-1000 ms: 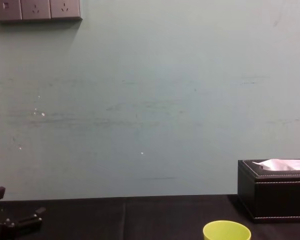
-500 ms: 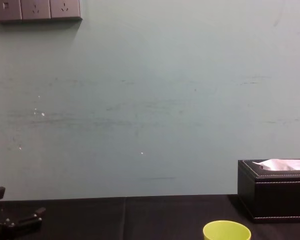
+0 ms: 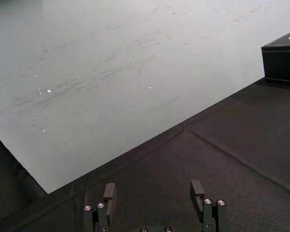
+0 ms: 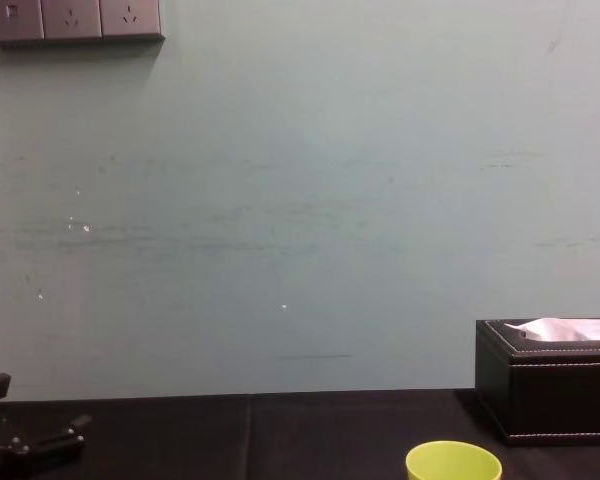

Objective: Stack the three plastic cups sequentially using one hand.

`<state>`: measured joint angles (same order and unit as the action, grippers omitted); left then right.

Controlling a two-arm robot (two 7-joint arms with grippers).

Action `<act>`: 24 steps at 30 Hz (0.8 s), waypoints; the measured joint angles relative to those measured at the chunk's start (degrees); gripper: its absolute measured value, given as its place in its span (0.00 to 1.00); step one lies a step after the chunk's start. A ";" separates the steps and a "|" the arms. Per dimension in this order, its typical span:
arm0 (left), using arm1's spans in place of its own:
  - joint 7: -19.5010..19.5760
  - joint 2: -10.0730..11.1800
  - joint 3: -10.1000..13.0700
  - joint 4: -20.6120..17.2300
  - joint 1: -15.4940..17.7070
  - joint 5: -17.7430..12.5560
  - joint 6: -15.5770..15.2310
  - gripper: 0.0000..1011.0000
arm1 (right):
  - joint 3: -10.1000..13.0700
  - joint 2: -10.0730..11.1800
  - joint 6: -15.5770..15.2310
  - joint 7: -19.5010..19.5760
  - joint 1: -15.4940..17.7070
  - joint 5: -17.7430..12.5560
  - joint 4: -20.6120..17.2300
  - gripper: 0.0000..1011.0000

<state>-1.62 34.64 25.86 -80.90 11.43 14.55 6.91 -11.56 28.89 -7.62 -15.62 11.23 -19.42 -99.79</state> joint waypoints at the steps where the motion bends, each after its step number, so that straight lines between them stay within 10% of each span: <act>1: 0.00 0.00 0.00 0.00 0.00 0.00 0.00 0.99 | 0.00 0.01 0.00 0.00 0.01 0.00 0.00 0.99; 24: 0.00 0.00 0.00 0.00 0.00 0.00 0.00 0.99 | -0.06 0.23 -0.06 0.05 0.15 -0.30 -0.17 0.71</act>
<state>-1.62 34.65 25.86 -80.90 11.43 14.55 6.91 -11.62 29.12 -7.69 -15.57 11.38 -19.73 -99.96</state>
